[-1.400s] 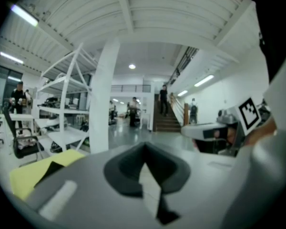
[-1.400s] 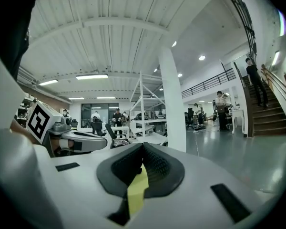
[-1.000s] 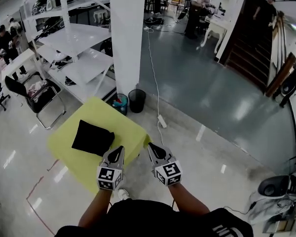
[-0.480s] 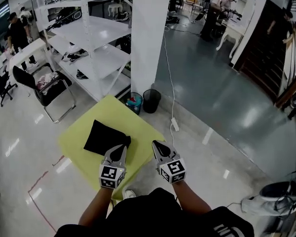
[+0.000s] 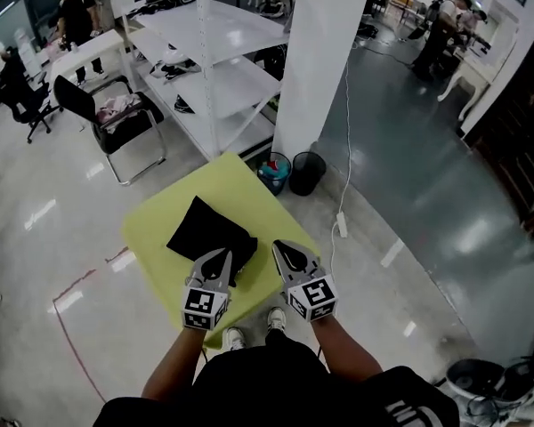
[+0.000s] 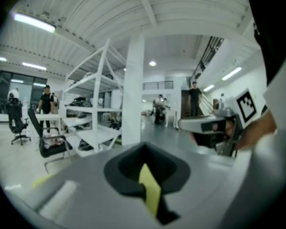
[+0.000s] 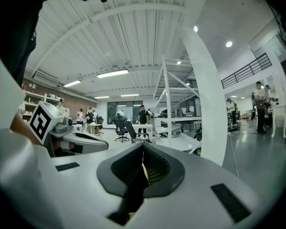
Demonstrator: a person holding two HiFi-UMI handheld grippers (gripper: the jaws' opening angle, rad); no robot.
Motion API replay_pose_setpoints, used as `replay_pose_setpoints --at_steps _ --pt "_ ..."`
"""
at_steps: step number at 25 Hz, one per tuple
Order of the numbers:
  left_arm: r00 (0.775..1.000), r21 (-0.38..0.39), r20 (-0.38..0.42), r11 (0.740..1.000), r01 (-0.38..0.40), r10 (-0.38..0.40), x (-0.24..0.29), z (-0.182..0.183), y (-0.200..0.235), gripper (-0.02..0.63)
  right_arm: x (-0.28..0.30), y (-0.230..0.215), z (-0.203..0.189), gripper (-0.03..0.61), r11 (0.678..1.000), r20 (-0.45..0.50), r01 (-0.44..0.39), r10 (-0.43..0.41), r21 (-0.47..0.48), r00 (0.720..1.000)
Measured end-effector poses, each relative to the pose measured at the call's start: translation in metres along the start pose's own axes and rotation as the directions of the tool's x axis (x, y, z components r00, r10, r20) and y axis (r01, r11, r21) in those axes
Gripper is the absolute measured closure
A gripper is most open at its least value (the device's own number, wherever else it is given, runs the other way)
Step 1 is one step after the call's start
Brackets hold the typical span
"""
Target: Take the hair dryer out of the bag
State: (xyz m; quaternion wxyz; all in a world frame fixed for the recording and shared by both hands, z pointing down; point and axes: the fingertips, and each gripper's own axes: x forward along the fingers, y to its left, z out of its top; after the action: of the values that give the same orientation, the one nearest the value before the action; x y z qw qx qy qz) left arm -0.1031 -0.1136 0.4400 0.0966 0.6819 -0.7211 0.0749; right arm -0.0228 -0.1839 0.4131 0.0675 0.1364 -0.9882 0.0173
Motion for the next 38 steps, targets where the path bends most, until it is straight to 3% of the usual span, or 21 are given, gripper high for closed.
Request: replay_pose_setpoints --at_steps 10,18,21,26,30,38 --pt "0.994 -0.019 -0.081 0.997 -0.073 0.071 0.019 -0.045 0.014 0.607 0.039 0.003 -0.057 0.572 0.994 -0.123 -0.113 0.113 0.009 0.986" --pt "0.967 -0.007 -0.186 0.984 -0.179 0.175 0.035 -0.107 0.041 0.606 0.064 0.006 -0.12 0.572 0.985 -0.244 -0.172 0.174 0.03 0.954" --pt "0.945 0.002 -0.242 0.974 -0.224 0.218 0.039 -0.136 0.045 0.583 0.07 0.006 -0.148 0.572 0.98 -0.287 -0.196 0.199 0.039 0.937" --pt "0.911 0.069 -0.372 0.984 -0.165 0.179 0.049 -0.195 0.025 0.454 0.083 0.007 -0.183 0.572 0.971 -0.339 -0.233 0.236 0.051 0.911" --pt "0.865 0.134 -0.478 0.986 -0.101 0.153 0.061 -0.234 0.016 0.324 0.095 0.005 -0.202 0.572 0.97 -0.36 -0.238 0.243 0.057 0.901" --pt "0.797 0.206 -0.59 0.979 -0.008 0.131 0.079 -0.281 0.019 0.288 0.094 0.005 -0.236 0.571 0.966 -0.411 -0.242 0.256 0.086 0.875"
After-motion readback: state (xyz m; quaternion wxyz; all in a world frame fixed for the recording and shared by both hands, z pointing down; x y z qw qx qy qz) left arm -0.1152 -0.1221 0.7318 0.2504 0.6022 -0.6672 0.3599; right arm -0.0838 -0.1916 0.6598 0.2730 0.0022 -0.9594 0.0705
